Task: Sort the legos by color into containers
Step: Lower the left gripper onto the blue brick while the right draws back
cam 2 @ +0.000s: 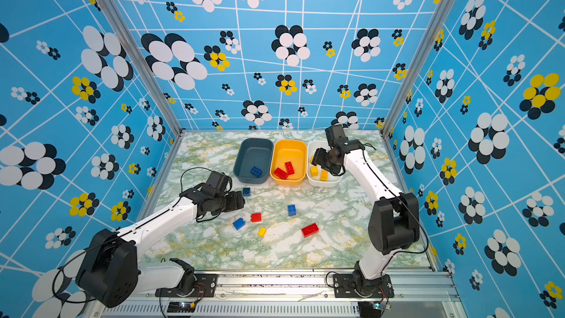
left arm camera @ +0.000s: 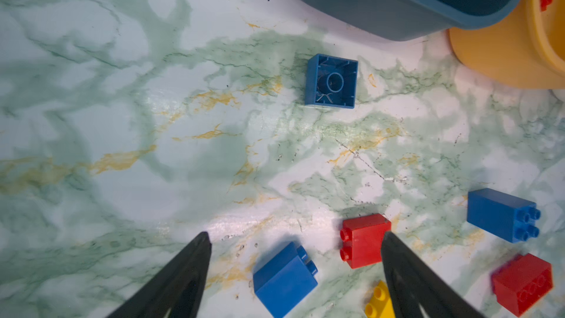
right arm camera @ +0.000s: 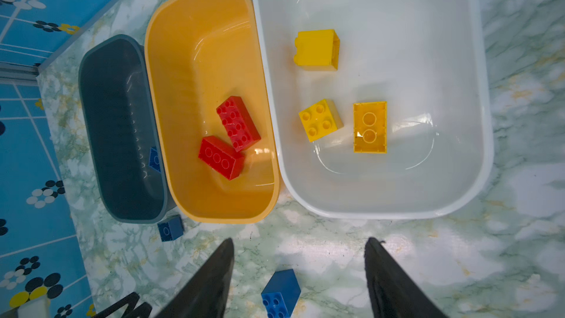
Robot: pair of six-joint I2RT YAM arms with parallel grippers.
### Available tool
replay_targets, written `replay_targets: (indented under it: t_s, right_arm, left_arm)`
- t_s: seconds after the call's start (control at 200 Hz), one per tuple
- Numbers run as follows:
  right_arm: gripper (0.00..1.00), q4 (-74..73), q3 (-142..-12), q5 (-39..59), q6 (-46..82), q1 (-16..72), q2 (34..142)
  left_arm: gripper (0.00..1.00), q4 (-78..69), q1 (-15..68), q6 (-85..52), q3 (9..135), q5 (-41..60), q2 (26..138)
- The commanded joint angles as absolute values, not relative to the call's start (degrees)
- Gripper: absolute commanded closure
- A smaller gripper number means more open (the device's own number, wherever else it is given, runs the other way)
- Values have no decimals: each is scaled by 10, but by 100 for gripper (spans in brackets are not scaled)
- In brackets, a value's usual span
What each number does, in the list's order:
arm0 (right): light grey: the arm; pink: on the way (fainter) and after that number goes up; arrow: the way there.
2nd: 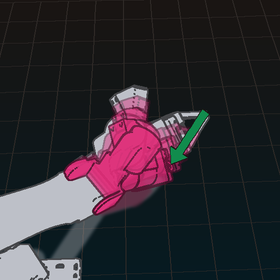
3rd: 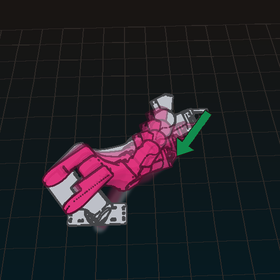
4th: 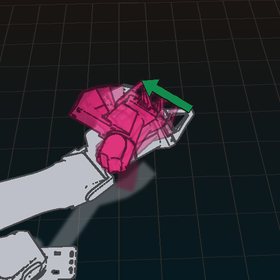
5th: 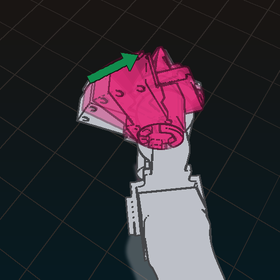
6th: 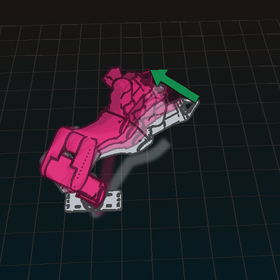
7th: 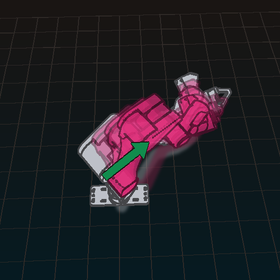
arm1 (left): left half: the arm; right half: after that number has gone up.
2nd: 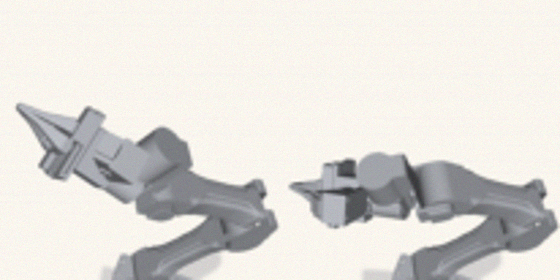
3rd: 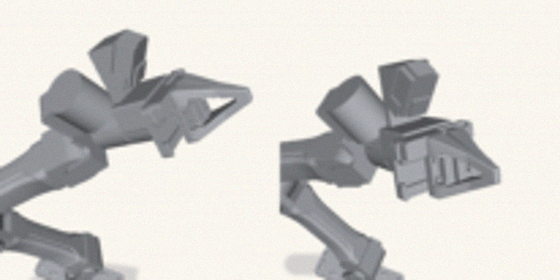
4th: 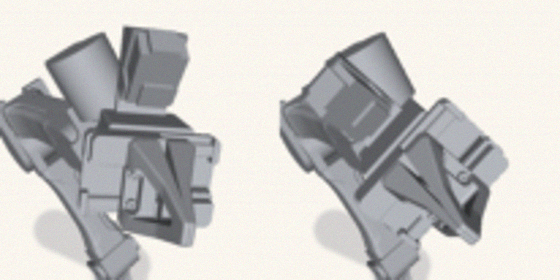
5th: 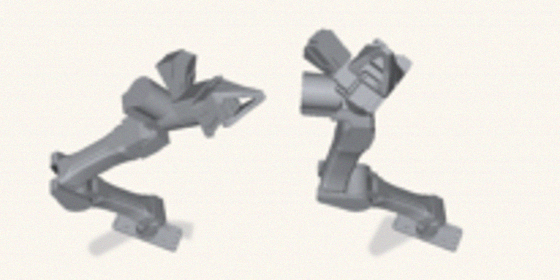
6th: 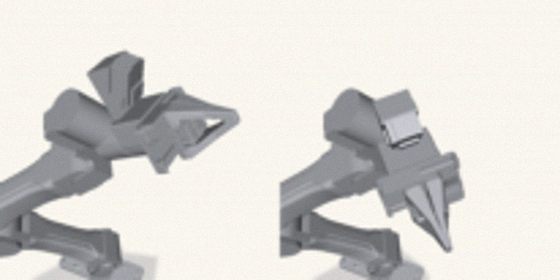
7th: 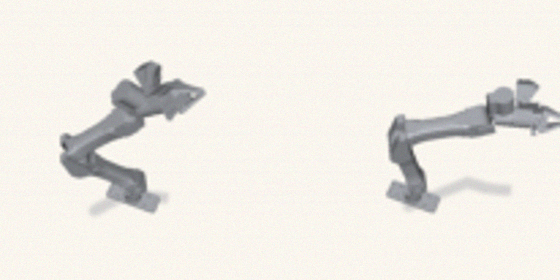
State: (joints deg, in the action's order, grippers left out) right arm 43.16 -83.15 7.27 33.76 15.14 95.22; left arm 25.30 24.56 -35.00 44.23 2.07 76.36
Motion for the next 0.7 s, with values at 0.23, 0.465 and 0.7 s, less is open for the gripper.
replay_targets:
  t_s: [0.23,0.465,0.7]
  right_arm:
    - [30,400,-702,89,395,181,826]
    - [29,379,-653,84,416,187,786]
    - [29,369,-642,80,422,188,775]
  left_arm:
    - [18,210,254,-291,518,-1,875]
    - [19,189,258,-290,538,-3,922]
    - [20,176,259,-289,565,-12,969]
